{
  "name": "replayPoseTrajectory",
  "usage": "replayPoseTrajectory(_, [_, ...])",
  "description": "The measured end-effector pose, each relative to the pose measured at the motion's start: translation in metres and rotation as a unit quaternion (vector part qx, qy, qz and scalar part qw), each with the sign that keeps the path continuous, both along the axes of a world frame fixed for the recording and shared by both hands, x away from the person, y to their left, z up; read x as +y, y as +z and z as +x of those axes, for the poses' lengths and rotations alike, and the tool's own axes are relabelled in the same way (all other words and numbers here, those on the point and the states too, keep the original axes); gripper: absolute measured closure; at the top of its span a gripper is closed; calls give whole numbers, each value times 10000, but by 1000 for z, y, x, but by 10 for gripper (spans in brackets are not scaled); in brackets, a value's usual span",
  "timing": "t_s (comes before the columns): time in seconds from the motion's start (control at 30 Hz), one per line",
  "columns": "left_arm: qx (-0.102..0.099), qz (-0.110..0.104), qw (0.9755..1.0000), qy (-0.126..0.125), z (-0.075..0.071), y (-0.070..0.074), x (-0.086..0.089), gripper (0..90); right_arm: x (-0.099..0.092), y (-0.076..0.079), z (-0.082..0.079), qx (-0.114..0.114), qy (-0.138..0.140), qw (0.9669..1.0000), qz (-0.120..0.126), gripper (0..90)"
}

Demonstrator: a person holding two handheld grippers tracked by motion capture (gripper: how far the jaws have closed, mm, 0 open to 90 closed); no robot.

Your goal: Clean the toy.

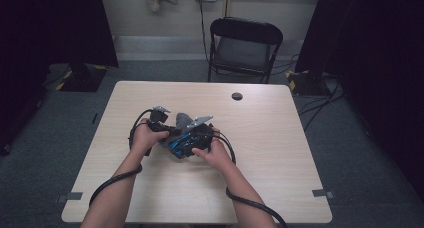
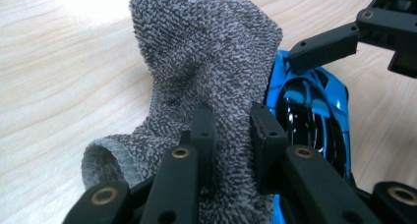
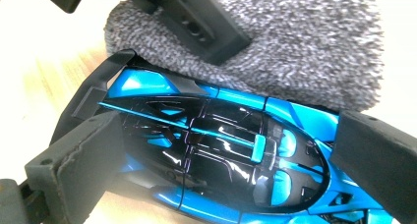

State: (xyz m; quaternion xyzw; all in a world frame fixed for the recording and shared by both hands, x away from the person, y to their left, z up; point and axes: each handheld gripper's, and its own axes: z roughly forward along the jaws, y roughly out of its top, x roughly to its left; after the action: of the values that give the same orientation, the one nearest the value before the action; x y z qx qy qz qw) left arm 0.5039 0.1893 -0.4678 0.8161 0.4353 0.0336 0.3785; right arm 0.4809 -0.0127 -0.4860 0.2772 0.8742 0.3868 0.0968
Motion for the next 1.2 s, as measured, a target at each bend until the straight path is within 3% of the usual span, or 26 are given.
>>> replayPoseTrajectory(0.77, [11,-13,9999,100,-17,4,18,753,0,0,0,2,-7,10000,1,0])
replayPoseTrajectory(1.2, [125,8,9999,118,-24,3,30,753,-3,-1,0,74,-76,9999,52,0])
